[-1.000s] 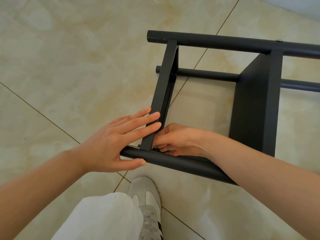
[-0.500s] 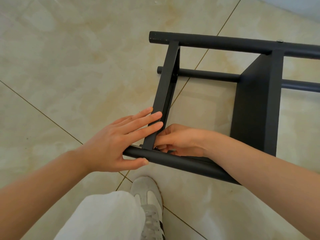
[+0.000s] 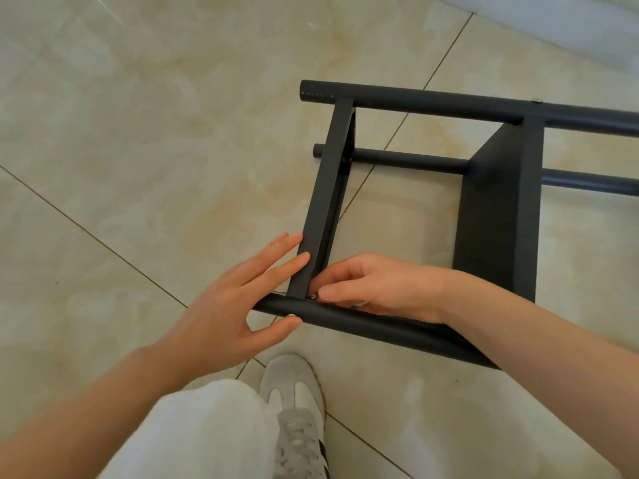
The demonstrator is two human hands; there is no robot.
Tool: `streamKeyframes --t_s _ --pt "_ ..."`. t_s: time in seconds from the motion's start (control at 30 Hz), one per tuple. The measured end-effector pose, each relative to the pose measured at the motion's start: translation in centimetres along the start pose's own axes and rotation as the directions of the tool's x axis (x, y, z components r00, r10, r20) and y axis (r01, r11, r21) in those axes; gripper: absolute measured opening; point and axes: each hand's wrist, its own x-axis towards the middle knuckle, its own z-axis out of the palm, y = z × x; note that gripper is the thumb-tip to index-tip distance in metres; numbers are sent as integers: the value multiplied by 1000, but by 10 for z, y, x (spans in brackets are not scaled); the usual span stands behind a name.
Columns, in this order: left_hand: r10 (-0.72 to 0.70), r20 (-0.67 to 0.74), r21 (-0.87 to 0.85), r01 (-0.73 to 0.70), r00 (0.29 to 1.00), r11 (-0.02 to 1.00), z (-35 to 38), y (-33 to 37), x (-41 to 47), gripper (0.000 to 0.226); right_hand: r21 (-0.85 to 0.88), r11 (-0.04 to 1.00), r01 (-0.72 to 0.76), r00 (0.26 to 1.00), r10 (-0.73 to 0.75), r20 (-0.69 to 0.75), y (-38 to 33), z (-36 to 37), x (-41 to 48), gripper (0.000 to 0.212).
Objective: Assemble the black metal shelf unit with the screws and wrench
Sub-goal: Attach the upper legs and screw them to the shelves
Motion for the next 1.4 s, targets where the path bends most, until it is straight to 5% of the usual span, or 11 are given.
streamKeyframes --t_s 0.13,0.23,0.33,0.4,0.6,0.8,1.4 --pt "-268 -70 -366 226 961 903 14 12 -9 75 -139 990 4 1000 -8 -27 -5 3 -16 24" --pt "-510 -31 -706 342 860 620 28 22 -16 89 -184 983 15 998 -25 -54 -5 6 -24 24" --pt "-633 68 -822 403 771 403 38 34 -15 80 -231 972 43 993 -66 -93 -3 8 -27 21" --pt "-621 148 -816 450 769 362 40 41 -14 69 -254 965 63 988 -96 -118 -1 8 -29 22" --pt "-622 198 -774 511 757 374 34 51 -10 40 -314 941 123 967 -185 -175 -4 8 -36 22" --pt "-609 165 -765 490 775 417 32 53 -6 64 -381 919 102 959 -193 -209 -7 13 -43 33" --pt "-567 -118 -717 325 815 616 -23 87 43 49 -512 852 105 808 -373 -456 -28 -1 -104 29"
